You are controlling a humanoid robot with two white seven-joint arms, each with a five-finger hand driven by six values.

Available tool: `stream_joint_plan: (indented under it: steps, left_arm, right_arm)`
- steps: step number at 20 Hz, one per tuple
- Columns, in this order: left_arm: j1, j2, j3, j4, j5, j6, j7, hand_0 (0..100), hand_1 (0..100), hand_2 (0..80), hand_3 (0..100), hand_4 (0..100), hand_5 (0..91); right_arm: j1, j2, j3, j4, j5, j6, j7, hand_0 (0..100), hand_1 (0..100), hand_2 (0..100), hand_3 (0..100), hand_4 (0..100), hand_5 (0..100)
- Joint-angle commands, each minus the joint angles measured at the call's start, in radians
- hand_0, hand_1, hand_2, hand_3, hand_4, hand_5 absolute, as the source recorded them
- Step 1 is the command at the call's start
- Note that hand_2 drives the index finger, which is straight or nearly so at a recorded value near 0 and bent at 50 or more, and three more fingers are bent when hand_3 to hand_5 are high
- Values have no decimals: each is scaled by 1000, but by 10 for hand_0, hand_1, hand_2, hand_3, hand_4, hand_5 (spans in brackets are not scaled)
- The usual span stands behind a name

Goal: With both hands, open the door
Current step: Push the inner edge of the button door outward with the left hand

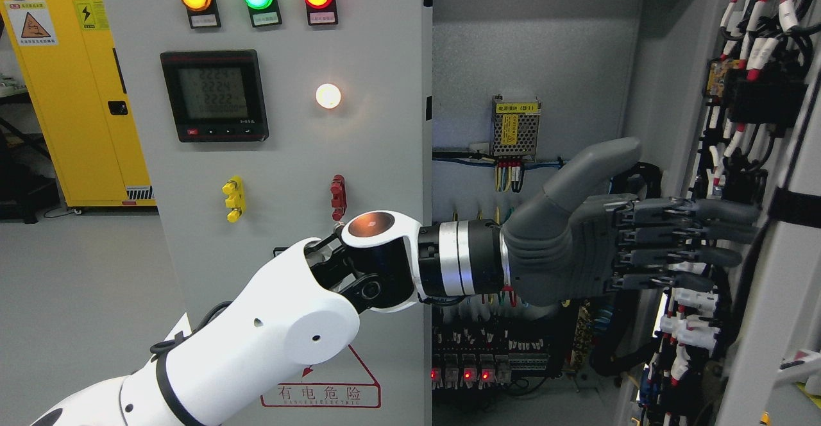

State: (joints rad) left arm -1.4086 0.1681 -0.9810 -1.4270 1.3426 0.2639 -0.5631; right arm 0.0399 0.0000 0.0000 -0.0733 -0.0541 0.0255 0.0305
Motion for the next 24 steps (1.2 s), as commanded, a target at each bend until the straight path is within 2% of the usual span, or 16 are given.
stream_joint_plan:
  steps: [1,7,14,18,24]
  left_arm:
    - [-21,-58,-54,0,1,-12,3,0,0,0,0,0,0]
    - [-61,-82,-94,14,38,-45,48,0,0,0,0,0,0]
    - [-76,-189,-104,123,33,-45,66,0,0,0,0,0,0]
    - [-75,-196,-105,132,33,-45,92,0,0,0,0,0,0]
    - [-75,-216,-113,152,33,-58,97,0,0,0,0,0,0]
  right_arm:
    - [0,14,0,0,0,1,0,215,104,0,0,0,0]
    - [0,14,2,0,0,1,0,215,104,0,0,0,0]
    - [0,14,2,0,0,1,0,215,103,0,0,0,0]
    - [1,14,2,0,0,1,0,215,102,0,0,0,0]
    - [0,14,2,0,0,1,0,215,102,0,0,0,0]
